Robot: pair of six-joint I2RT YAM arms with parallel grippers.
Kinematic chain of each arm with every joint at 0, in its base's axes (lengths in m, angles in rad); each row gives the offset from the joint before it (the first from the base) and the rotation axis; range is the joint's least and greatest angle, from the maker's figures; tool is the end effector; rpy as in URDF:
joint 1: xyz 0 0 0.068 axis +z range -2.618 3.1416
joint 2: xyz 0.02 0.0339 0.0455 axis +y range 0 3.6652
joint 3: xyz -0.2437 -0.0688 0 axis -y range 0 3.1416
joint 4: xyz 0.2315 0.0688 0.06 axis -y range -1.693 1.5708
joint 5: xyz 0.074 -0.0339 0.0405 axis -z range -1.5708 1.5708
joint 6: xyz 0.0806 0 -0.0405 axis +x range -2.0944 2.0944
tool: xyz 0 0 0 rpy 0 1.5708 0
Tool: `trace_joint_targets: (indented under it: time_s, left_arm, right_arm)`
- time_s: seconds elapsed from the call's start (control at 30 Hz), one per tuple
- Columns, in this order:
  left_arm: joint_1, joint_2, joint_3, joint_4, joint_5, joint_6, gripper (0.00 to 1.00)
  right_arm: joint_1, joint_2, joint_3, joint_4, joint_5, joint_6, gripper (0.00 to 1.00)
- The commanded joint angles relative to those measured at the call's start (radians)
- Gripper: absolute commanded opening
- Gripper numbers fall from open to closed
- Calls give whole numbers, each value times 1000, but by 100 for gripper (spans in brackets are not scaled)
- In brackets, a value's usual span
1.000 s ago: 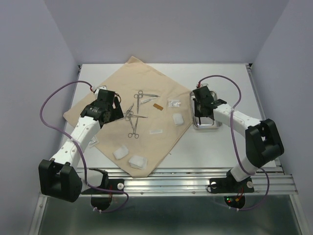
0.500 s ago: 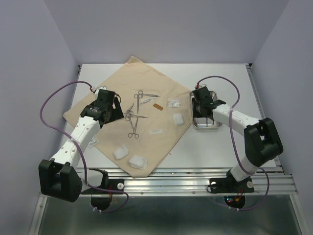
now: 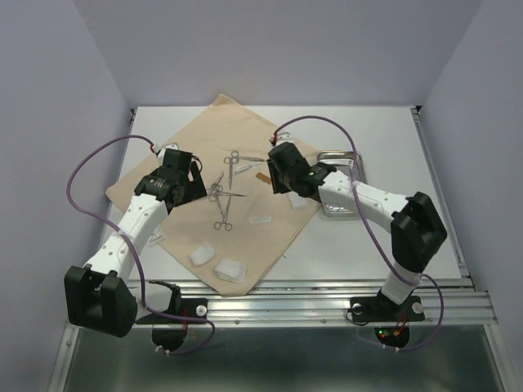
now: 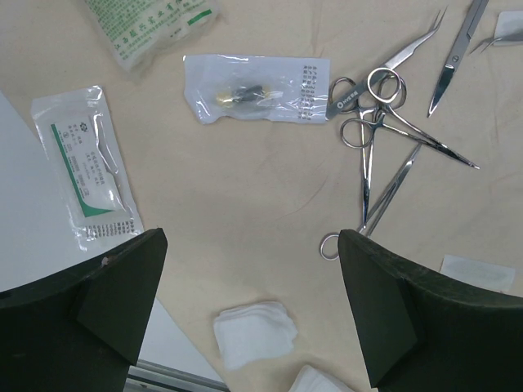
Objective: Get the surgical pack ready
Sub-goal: Pick up the medical item from the surgical kit.
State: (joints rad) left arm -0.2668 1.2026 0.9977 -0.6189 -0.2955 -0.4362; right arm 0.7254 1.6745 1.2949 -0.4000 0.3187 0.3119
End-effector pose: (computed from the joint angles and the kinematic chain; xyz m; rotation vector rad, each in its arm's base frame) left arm 0.2703 -0.0495 0.2416 -0.3347 2.3250 0.0113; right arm 0.3082 0.2395 0.2200 -0.3213 2.2843 0.1552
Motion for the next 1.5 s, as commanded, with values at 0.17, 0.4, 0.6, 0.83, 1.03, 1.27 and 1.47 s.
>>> trace_joint_targets:
  time_s: [0.17,0.4,0.6,0.83,1.03,1.27,1.47]
  left_arm:
    - [8,-14,99,-30,45,-13,99]
    - [17,-9,165,-48,93,-22,99]
    - [26,-20,209,-70,67,-56,99]
    - [40,-57,211,-100,10,-68,99]
    - [78,-80,197,-104,-4,-90,99]
    - [173,-40,186,-119,-2,-96,99]
    - [222,-54,200,-94,45,-73,99]
  right_arm:
    - [204,336,384,-151,134,179,38]
    - [264,540,605,-160,97,228,40]
    - [284,625,693,-174,69,265,40]
    - [293,699,739,-195,72,302,40]
    - [293,740,716,-181,63,338,39]
    - [302,734,696,-194,125,360,30]
    - [302,716,692,-209,166,349,6]
